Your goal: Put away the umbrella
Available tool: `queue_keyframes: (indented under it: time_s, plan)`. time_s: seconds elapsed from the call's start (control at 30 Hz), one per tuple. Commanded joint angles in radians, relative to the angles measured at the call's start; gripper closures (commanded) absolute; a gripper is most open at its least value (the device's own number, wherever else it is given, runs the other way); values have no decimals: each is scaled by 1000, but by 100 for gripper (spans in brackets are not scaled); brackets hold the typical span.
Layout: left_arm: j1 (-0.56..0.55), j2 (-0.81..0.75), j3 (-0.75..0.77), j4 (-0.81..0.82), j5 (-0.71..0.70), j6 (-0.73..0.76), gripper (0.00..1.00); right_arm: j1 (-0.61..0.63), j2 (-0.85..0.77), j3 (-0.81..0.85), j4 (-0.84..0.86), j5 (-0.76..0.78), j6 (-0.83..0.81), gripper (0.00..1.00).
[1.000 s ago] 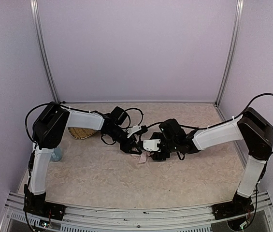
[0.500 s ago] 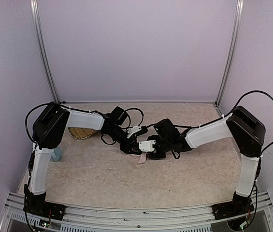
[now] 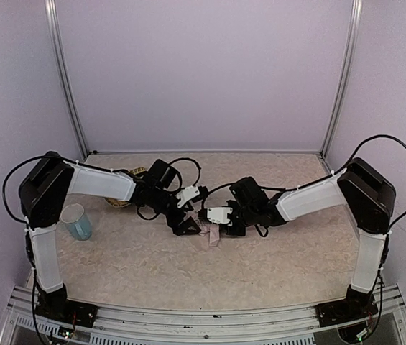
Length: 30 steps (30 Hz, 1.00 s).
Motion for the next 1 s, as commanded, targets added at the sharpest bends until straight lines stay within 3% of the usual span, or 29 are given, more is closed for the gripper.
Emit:
queue_keyframes:
  time_s: [0.0, 0.23, 0.3, 0.37, 0.47, 0.67, 0.77, 0.83, 0.97]
  plan:
    - [26, -251, -118, 263, -212, -100, 1, -13, -28, -47, -75, 48, 63, 100]
    - [35, -575, -402, 812, -339, -458, 1, -30, -161, 4, -68, 31, 113, 100]
    - [40, -604, -429, 883, -256, -486, 2, -37, -196, 49, -95, 19, 135, 100]
    - [25, -616, -376, 812, -186, -491, 15, -44, -221, 108, -143, 17, 162, 100]
    - [-51, -633, -335, 713, -229, -474, 42, -56, -239, 225, -252, 16, 212, 100]
    - [-164, -669, -465, 856, -133, -544, 53, -57, -265, 399, -397, -19, 329, 100]
    - [-190, -642, -463, 845, -150, -554, 60, -57, -291, 438, -412, -72, 381, 100]
    - [-187, -651, -489, 917, -162, -619, 59, -56, -318, 427, -387, -98, 408, 100]
    - [-188, -632, -530, 1071, -146, -705, 46, -46, -378, 361, -282, -179, 424, 100]
